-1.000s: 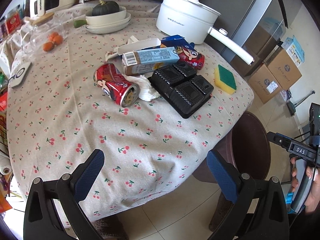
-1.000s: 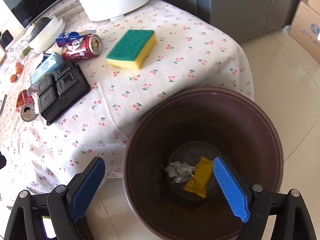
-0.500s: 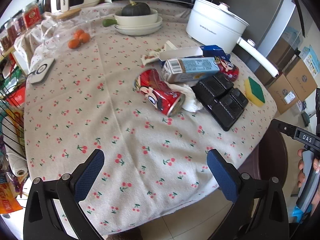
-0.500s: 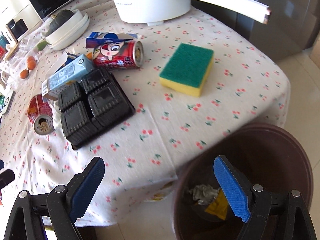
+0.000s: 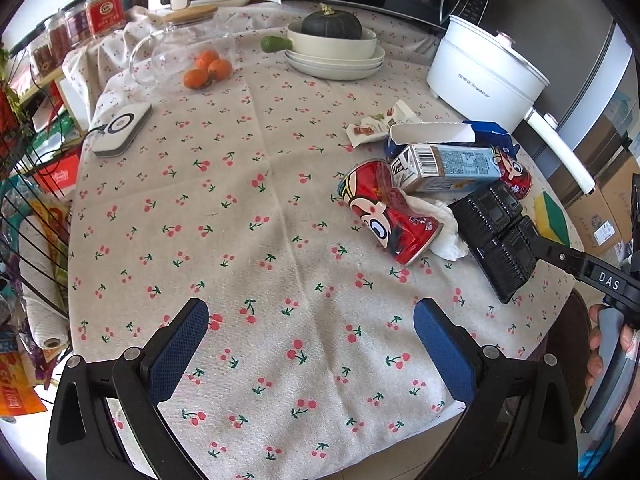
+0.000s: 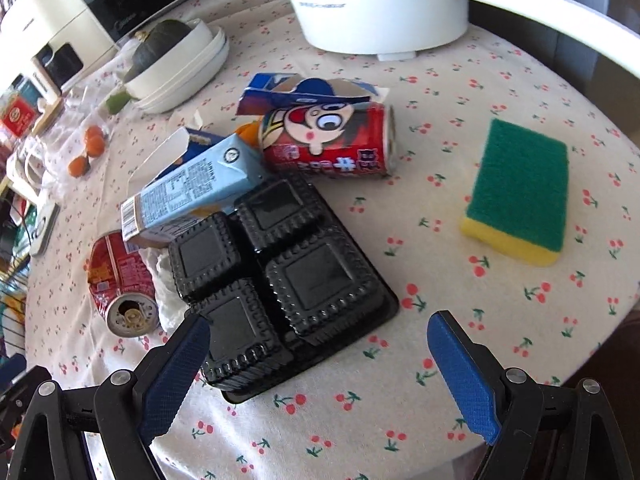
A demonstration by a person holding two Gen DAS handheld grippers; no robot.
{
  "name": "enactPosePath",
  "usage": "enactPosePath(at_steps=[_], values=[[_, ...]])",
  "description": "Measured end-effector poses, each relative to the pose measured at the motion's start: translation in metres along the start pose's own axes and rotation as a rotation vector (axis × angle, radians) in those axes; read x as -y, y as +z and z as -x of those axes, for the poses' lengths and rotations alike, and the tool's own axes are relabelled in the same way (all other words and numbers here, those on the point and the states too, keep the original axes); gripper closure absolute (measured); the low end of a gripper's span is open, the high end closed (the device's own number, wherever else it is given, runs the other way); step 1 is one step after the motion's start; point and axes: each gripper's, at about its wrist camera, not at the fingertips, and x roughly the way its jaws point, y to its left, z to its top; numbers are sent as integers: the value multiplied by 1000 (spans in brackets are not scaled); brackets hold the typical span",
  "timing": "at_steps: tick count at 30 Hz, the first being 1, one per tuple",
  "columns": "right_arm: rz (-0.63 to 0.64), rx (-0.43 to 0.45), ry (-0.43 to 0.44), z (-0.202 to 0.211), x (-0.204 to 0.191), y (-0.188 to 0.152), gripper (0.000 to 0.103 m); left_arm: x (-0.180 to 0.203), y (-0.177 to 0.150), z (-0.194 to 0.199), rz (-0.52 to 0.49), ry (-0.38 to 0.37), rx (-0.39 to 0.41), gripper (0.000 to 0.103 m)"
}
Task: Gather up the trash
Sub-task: 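Move the right gripper to the black plastic tray and grasp it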
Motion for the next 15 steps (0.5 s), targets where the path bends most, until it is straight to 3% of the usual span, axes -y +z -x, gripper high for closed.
enactPosePath(at_steps=[4,9,13,14,15], values=[[-8,13,-30,-13,5,7,11,-3,-1,-5,25,-11,-20,0],[-139,20,18,-27,26,16,15,1,-1,-10,26,-15,-30,0],[-139,12,50,-37,26,15,20,4,1,-15,17,-12,-34,0],[-128,14,63,-36,25,16,25,4,2,-16,19,-11,-34,0],[-123,17,90,-35,24,17,36,4,3,-17,20,-11,-34,0]])
